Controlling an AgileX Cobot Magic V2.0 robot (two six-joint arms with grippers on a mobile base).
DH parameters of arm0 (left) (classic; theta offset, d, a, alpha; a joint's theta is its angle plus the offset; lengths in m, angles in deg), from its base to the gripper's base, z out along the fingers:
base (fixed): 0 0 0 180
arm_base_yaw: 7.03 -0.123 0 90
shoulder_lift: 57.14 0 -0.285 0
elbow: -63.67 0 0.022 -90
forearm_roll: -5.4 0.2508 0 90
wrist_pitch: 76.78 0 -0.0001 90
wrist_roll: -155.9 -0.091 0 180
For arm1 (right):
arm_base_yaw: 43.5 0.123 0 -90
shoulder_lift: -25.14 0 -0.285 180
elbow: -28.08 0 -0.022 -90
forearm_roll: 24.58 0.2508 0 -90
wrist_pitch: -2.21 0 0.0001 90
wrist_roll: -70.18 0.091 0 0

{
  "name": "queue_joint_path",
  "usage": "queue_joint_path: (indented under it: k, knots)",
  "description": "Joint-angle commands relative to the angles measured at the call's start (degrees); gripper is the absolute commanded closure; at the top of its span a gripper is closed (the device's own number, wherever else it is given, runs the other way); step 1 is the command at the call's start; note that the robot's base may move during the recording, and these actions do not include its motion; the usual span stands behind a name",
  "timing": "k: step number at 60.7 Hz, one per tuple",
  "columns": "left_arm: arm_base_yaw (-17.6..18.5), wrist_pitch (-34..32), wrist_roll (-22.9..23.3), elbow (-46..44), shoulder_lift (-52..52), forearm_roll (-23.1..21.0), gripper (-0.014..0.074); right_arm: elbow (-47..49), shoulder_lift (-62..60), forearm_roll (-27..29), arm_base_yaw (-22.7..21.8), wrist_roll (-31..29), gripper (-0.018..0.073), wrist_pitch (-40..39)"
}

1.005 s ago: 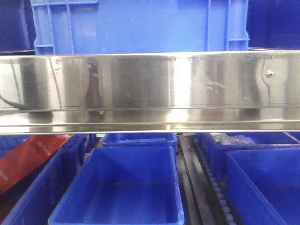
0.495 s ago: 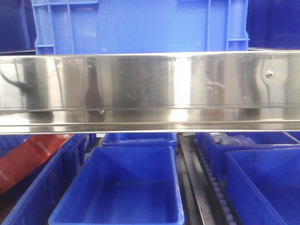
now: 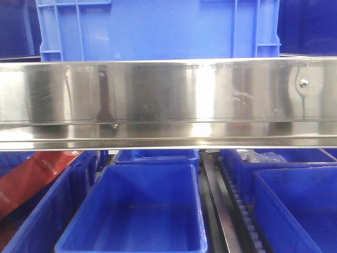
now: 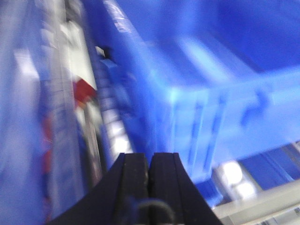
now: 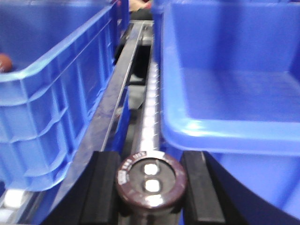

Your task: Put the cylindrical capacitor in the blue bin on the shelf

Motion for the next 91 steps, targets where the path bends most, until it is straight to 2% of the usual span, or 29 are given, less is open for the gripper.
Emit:
queue_joint_path:
  k: [1, 8, 15, 23, 31, 43, 55, 60, 64, 70, 75, 78, 85, 88, 91]
  knots:
    - [-1.0, -3.3, 0.5, 5.0, -6.8, -0.3, 0.0707, 2.1, 2.4, 1.4, 2.2, -2.2, 0.0670, -2.5]
    - [-2.7, -5.1, 1.0, 11.0, -13.4, -0.3, 0.0707, 6.3, 7.1, 1.5, 6.0, -2.2, 0.0670, -2.5]
    - [-4.9, -5.0, 4.1, 14.5, -17.5, -0.1, 0.0707, 11.6, 13.1, 1.5, 9.7, -4.4, 0.0670, -2.9]
    - [-6.6, -3.6, 4.7, 15.7, -19.1, -0.1, 0.0707, 20.1, 20.9, 1.5, 13.5, -6.0, 0.0670, -3.6]
    - [-6.6, -3.3, 4.7, 15.7, -19.1, -0.2, 0.0707, 30.8, 30.6, 1.5, 16.3, -6.4, 0.0670, -3.4]
    - [-6.6, -3.7, 4.7, 15.7, -19.1, -0.2, 0.0707, 45.6, 45.1, 1.5, 17.9, -6.4, 0.0670, -0.5]
    - [-6.6, -3.7, 4.7, 15.7, -19.1, -0.4, 0.0707, 54.1, 56.2, 1.9, 17.9, -6.4, 0.0662, 3.8]
    - [-6.6, -3.8, 4.7, 15.7, -19.1, -0.4, 0.0707, 55.9, 59.4, 3.2, 17.9, -6.4, 0.0585, 5.2]
    - [-6.6, -3.8, 4.7, 15.7, -19.1, -0.4, 0.0707, 56.3, 61.1, 4.1, 18.0, -6.4, 0.0470, 5.8]
    - [-6.6, -3.8, 4.7, 15.7, -19.1, -0.5, 0.0707, 56.3, 62.1, 4.8, 18.0, -6.4, 0.0244, 6.5]
    - [-6.6, -3.8, 4.7, 15.7, -19.1, -0.5, 0.0707, 56.3, 62.2, 4.8, 18.0, -6.4, 0.0109, 6.7]
    - [-6.6, -3.8, 4.7, 15.7, -19.1, -0.5, 0.0707, 56.3, 61.8, 4.8, 18.0, -6.4, 0.0087, 6.7]
    - [-6.6, -3.8, 4.7, 15.7, -19.1, -0.3, 0.0707, 56.3, 60.3, 5.0, 18.0, -6.4, 0.0103, 7.0]
    - [-6.6, -3.9, 4.7, 15.7, -19.1, -0.2, 0.0707, 56.3, 59.4, 5.0, 18.0, -6.4, 0.0125, 6.9]
    - [-6.6, -4.4, 4.7, 15.7, -19.1, -0.2, 0.0707, 56.3, 57.8, 5.0, 17.9, -6.4, 0.0186, 7.3]
